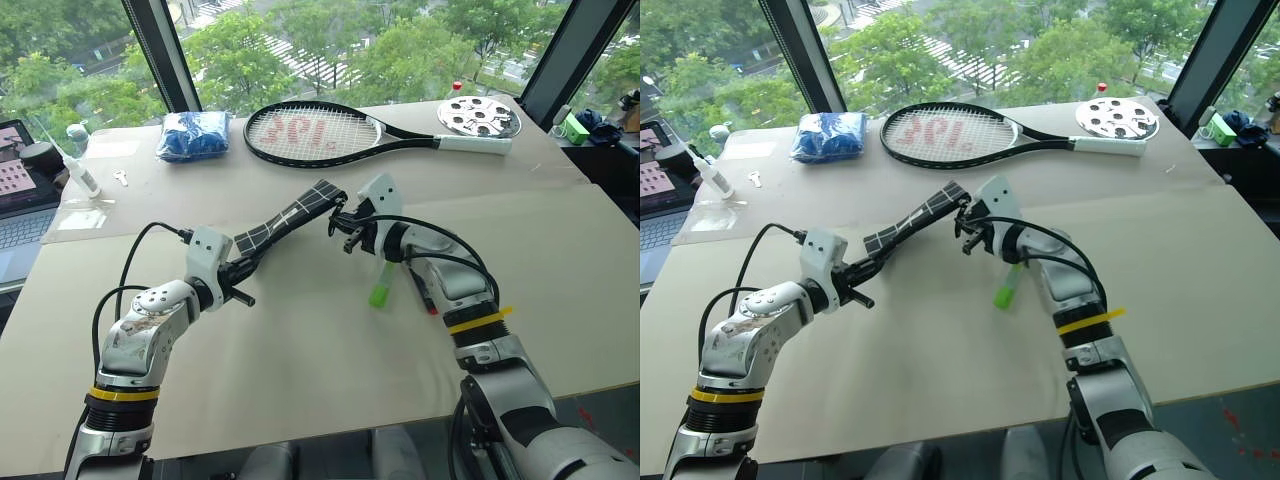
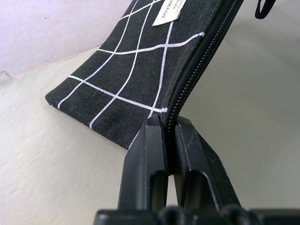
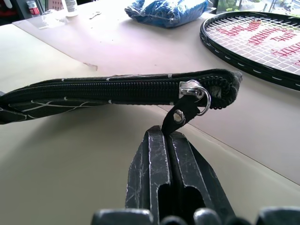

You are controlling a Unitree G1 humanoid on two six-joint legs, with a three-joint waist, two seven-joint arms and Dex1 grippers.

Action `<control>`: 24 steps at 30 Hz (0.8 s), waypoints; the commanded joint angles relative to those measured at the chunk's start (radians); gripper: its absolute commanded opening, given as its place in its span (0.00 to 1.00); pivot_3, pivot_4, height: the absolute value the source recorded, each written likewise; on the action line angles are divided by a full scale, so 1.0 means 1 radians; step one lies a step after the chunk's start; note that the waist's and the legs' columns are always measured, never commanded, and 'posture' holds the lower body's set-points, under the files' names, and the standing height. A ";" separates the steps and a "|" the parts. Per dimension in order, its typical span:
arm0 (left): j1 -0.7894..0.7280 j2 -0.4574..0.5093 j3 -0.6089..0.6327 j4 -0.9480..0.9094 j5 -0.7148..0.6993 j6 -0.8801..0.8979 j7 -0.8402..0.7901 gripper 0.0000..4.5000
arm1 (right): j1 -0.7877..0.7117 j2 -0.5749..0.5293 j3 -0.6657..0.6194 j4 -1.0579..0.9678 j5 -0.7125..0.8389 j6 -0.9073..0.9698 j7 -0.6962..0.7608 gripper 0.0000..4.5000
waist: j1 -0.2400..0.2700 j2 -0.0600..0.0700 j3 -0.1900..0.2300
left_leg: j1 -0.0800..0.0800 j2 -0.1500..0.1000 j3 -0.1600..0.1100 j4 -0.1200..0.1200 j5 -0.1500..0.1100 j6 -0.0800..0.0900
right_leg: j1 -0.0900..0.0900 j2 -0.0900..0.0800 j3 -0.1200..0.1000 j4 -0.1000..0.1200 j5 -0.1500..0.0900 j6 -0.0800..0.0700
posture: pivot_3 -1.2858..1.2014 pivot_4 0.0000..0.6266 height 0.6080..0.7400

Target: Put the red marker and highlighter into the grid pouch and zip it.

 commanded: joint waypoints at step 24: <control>-0.010 0.013 0.007 -0.030 -0.001 -0.006 -0.010 0.00 | -0.094 -0.035 0.162 -0.026 -0.237 -0.065 -0.010 0.01 | 0.005 0.000 0.000 | 0.000 0.000 0.000 0.001 0.000 0.000 | 0.000 0.000 0.000 0.000 0.001 0.000 | 0.52 0.24 1.00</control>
